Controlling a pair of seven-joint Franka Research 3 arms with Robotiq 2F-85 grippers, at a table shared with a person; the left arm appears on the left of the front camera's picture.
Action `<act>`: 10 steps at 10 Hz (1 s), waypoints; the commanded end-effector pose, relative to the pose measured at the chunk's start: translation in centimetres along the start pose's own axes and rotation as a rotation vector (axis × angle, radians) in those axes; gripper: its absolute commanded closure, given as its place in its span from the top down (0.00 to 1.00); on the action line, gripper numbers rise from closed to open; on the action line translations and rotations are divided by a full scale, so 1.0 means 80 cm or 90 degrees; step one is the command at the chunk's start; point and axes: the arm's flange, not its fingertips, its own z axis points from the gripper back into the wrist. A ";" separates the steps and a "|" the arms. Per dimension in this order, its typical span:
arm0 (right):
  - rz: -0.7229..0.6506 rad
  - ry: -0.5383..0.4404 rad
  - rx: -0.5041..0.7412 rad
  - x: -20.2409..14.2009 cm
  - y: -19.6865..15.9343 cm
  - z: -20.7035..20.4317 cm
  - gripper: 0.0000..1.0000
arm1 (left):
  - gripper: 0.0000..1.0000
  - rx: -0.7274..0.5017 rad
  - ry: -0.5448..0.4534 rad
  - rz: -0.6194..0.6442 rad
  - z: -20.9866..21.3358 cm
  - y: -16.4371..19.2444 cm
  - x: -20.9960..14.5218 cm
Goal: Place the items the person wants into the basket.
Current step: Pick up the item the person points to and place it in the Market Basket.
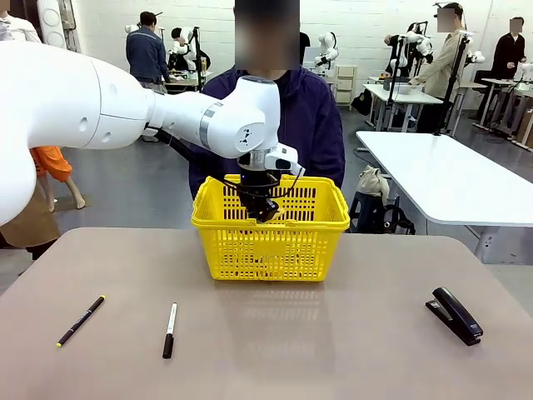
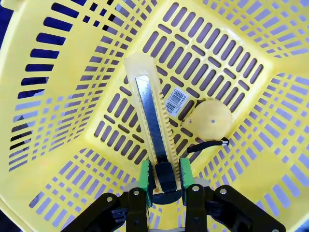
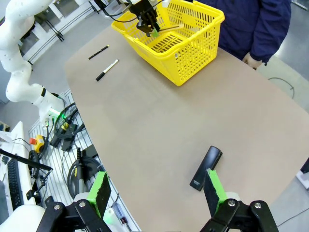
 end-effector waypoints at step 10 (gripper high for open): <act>-0.002 -0.007 0.005 0.002 -0.001 0.000 1.00 | 1.00 -0.005 -0.015 0.011 0.002 0.005 0.000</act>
